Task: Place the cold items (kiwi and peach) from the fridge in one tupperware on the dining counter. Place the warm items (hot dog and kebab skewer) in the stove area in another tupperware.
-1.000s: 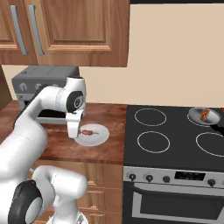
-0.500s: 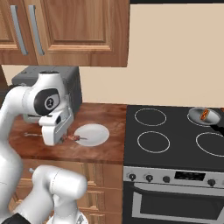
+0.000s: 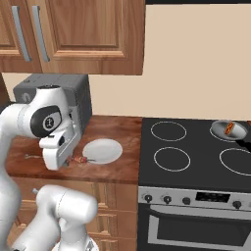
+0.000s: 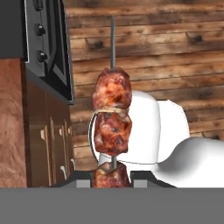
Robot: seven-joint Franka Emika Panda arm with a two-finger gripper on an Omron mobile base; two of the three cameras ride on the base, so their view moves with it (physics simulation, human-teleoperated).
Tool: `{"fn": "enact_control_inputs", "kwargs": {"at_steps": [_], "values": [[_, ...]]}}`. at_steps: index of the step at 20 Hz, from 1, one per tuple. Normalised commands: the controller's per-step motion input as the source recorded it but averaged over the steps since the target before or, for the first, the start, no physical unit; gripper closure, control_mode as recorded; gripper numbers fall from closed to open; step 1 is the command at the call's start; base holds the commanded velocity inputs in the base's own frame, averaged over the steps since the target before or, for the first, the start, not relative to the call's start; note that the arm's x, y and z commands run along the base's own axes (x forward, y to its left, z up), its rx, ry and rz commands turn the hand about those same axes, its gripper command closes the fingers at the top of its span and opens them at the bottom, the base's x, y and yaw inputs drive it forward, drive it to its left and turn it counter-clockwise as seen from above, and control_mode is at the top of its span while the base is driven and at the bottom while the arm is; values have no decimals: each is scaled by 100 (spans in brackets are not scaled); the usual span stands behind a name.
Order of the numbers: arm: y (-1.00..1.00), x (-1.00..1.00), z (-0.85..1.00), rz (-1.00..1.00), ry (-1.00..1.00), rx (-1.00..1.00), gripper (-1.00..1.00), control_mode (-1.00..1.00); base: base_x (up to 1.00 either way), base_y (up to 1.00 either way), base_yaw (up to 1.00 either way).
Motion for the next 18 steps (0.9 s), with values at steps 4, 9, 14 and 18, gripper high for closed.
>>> {"fn": "enact_control_inputs", "kwargs": {"at_steps": [4, 9, 14, 18], "values": [[-1, -17, -3, 0, 0, 0, 100, 100, -26, 0, 0], [0, 0, 0, 0, 0, 0, 100, 100, -82, -3, 11], [0, 0, 0, 0, 0, 0, 100, 100, -27, -65, 53], [0, 0, 0, 0, 0, 0, 100, 100, -47, -54, 68]]}}
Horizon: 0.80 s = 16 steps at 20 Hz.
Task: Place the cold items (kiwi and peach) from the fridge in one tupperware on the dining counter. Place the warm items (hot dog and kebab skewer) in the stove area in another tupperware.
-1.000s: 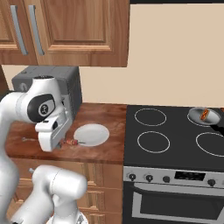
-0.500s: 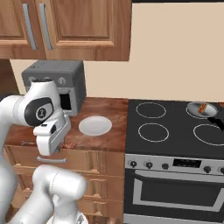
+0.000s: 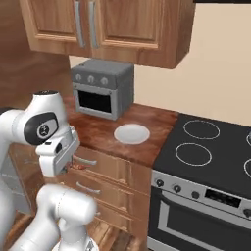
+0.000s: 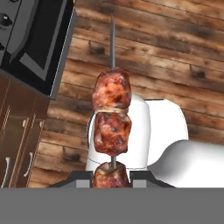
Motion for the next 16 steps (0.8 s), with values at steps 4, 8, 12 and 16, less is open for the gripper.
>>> {"fn": "enact_control_inputs", "kwargs": {"at_steps": [4, 8, 12, 16], "values": [[0, 0, 0, 0, 0, 0, 100, 100, -79, -61, 75], [0, 0, 0, 0, 0, 0, 100, 100, -94, -43, 83], [0, 0, 0, 0, 0, 0, 100, 100, -81, -26, 89], [0, 0, 0, 0, 0, 0, 100, 100, -50, 4, 96]]}}
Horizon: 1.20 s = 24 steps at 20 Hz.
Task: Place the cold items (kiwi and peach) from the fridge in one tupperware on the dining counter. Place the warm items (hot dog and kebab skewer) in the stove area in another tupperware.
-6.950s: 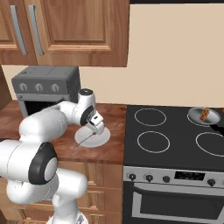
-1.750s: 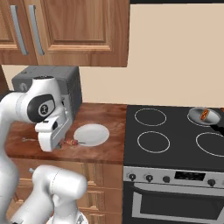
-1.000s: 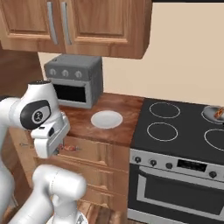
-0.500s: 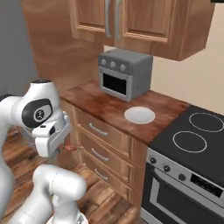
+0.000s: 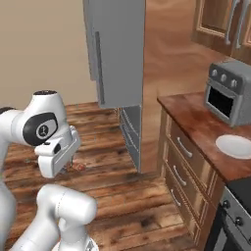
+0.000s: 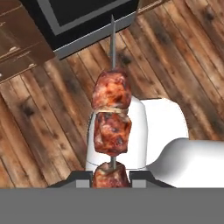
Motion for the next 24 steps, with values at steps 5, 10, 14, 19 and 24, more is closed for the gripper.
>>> {"fn": "enact_control_inputs", "kwargs": {"at_steps": [5, 10, 14, 19, 24], "values": [[0, 0, 0, 0, 0, 0, 100, 100, -46, 36, 94], [0, 0, 0, 0, 0, 0, 100, 100, -17, 98, 67], [0, 0, 0, 0, 0, 0, 100, 100, 0, 100, 51], [0, 0, 0, 0, 0, 0, 100, 100, 45, 78, 22], [0, 0, 0, 0, 0, 0, 100, 100, 100, 33, 0]]}}
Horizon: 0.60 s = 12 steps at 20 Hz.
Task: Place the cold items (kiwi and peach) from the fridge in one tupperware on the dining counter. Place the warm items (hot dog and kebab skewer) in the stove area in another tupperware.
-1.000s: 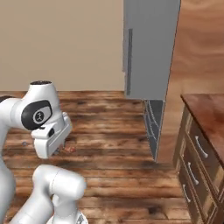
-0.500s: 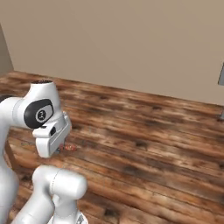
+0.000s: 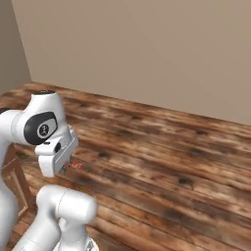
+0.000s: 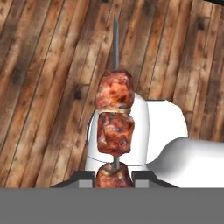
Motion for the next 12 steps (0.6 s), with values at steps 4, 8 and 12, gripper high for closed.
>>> {"fn": "enact_control_inputs", "kwargs": {"at_steps": [4, 8, 12], "values": [[0, 0, 0, 0, 0, 0, 100, 100, 100, 6, 1], [0, 0, 0, 0, 0, 0, 100, 100, 100, 0, 9], [0, 0, 0, 0, 0, 0, 100, 100, 100, 0, 19]]}}
